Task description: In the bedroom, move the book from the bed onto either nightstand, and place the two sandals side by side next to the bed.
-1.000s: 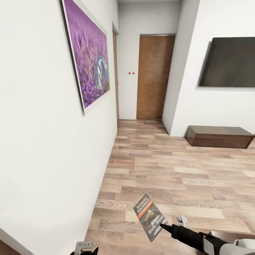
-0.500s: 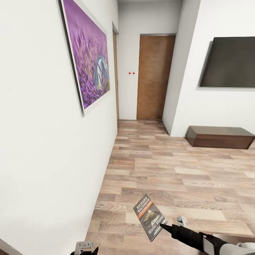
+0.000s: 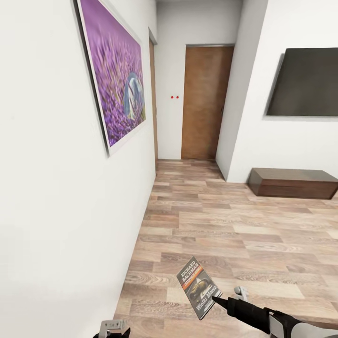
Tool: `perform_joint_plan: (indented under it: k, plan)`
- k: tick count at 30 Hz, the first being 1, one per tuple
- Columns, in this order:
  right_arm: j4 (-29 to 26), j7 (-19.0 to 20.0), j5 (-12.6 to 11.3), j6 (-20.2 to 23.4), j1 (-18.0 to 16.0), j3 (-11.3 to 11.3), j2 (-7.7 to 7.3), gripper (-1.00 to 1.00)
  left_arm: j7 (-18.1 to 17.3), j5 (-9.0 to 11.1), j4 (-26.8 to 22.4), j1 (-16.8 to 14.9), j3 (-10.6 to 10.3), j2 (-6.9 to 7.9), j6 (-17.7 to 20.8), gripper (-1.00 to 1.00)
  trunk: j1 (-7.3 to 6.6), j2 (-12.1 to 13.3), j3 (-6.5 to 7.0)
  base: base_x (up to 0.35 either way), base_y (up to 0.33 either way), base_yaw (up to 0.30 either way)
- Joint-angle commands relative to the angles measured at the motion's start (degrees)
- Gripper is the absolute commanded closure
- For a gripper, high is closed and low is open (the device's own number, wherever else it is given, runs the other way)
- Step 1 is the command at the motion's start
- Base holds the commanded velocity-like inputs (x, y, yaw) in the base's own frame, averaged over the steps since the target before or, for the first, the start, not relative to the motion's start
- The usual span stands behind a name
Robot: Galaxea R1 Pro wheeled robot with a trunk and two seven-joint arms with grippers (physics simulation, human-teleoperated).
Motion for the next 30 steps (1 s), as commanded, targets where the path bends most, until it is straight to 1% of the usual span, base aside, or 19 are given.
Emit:
perform_joint_plan:
  k: [1, 12, 22, 27, 30]
  plan:
    - [0.2, 0.3, -0.6, 0.1, -0.1, 0.3, 0.03, 1.0, -0.3, -0.3, 0.1, -0.1, 0.5, 0.01, -0.2, -1.0, 0.03, -0.1, -0.1, 0.147, 0.0, 0.0]
    - [0.2, 0.3, -0.6, 0.1, -0.1, 0.4, 0.03, 1.0, -0.3, -0.3, 0.1, -0.1, 0.5, 0.01, -0.2, -1.0, 0.03, -0.1, -0.1, 0.255, 0.0, 0.0]
    - [0.2, 0.3, -0.6, 0.1, -0.1, 0.3, 0.02, 1.0, -0.3, -0.3, 0.1, 0.0, 0.5, 0.01, -0.2, -1.0, 0.03, -0.1, -0.1, 0.037, 0.0, 0.0]
    - [0.2, 0.3, -0.6, 0.1, -0.1, 0.3, 0.03, 1.0, -0.3, -0.3, 0.1, 0.0, 0.5, 0.01, -0.2, -1.0, 0.03, -0.1, -0.1, 0.201, 0.0, 0.0]
    - [0.2, 0.3, -0.6, 0.1, -0.1, 0.3, 0.04, 1.0, -0.3, -0.3, 0.1, -0.1, 0.5, 0.01, -0.2, -1.0, 0.03, -0.1, -0.1, 0.079, 0.0, 0.0]
